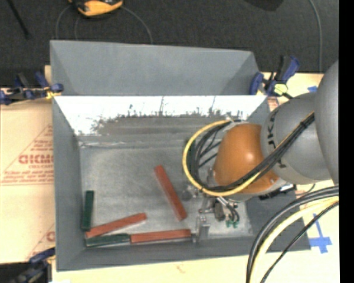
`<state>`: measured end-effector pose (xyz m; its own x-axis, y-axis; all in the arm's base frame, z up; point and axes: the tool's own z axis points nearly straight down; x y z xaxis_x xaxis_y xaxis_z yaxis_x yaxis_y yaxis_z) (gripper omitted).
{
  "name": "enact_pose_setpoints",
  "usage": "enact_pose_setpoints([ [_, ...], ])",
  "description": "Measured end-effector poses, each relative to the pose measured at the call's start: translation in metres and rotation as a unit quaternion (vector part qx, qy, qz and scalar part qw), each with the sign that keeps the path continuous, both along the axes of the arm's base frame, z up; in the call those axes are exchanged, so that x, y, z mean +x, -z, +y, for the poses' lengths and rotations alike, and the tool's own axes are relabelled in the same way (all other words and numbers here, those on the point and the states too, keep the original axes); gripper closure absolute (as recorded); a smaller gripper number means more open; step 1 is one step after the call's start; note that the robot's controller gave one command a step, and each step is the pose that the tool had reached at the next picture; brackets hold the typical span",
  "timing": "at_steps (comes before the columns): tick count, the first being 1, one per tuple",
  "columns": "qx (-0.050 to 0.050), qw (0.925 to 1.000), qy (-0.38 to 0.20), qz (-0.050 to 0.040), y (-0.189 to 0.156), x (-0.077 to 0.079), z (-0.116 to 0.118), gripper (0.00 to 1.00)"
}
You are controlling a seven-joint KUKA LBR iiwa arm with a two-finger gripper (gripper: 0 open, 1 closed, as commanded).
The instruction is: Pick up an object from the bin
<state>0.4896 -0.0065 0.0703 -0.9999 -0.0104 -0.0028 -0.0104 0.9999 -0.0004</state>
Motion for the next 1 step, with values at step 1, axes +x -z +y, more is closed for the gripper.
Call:
enact_pose_setpoints([
  [1, 0.0, 1.0, -0.001, 0.0, -0.0001, 0.0, -0.0002, 1.0],
])
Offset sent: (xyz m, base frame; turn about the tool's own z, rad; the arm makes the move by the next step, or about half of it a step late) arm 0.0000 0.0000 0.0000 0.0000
